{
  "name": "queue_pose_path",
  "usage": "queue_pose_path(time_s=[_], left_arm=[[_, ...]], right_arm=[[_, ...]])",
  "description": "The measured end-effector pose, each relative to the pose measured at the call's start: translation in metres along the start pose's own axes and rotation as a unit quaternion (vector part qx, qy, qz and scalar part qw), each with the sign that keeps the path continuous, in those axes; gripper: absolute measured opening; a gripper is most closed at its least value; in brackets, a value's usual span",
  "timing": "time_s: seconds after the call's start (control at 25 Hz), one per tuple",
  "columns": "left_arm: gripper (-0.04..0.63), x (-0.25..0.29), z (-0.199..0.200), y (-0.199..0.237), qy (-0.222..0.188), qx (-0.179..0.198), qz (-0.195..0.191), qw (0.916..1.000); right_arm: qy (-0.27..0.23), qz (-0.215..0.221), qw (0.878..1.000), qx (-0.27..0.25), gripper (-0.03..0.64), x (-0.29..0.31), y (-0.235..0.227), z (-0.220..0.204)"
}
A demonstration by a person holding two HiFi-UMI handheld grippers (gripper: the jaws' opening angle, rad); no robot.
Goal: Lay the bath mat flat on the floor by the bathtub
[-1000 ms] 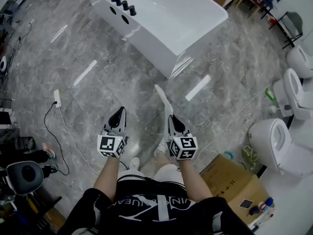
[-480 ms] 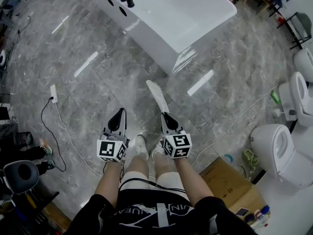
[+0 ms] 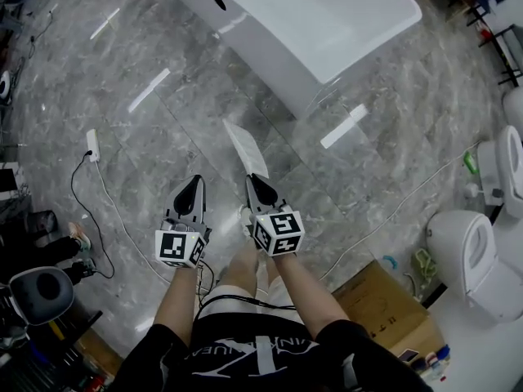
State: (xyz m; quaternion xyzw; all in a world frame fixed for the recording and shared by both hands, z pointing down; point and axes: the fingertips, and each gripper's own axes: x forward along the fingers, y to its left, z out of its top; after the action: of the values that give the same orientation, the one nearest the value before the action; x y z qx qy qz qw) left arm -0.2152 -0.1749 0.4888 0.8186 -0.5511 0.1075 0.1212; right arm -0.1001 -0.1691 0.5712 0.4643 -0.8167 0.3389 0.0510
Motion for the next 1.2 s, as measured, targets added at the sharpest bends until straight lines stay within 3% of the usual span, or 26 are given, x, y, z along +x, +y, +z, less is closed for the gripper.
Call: queue_pose_path(time_s=[0.16,0.32,0.6,0.8,1.2], left_arm=[[0.015,0.004,0.01,0.024,-0.008,0.008,0.002,0.9999],[0.015,0.013,0.007,0.03,0.0,0.022,-0.004,0.9998],[0.015,0.057,-0.021,0.015,0.004,0.026,0.011,0.9996],[0.015,0.093,-0.053,-0.02,0.008,0.005,0.021,0.9997],[0.015,0.166,-0.118,-0.127,0.036,0.019,-0.041,0.9983]], right_arm=[[-0.005,0.015,1.0,0.018,0.035,0.03,0.024,-0.003],[-0.008,-0.016,0.998,0.06,0.035,0.055,-0.001,-0.017],[0.019,-0.062,0.997,0.04,0.034,0.067,-0.113,-0.053],[0.032,-0.095,0.995,0.021,0.034,0.061,-0.202,-0.067],[0.058,-0.149,0.987,0.016,0.034,0.038,-0.378,-0.111]])
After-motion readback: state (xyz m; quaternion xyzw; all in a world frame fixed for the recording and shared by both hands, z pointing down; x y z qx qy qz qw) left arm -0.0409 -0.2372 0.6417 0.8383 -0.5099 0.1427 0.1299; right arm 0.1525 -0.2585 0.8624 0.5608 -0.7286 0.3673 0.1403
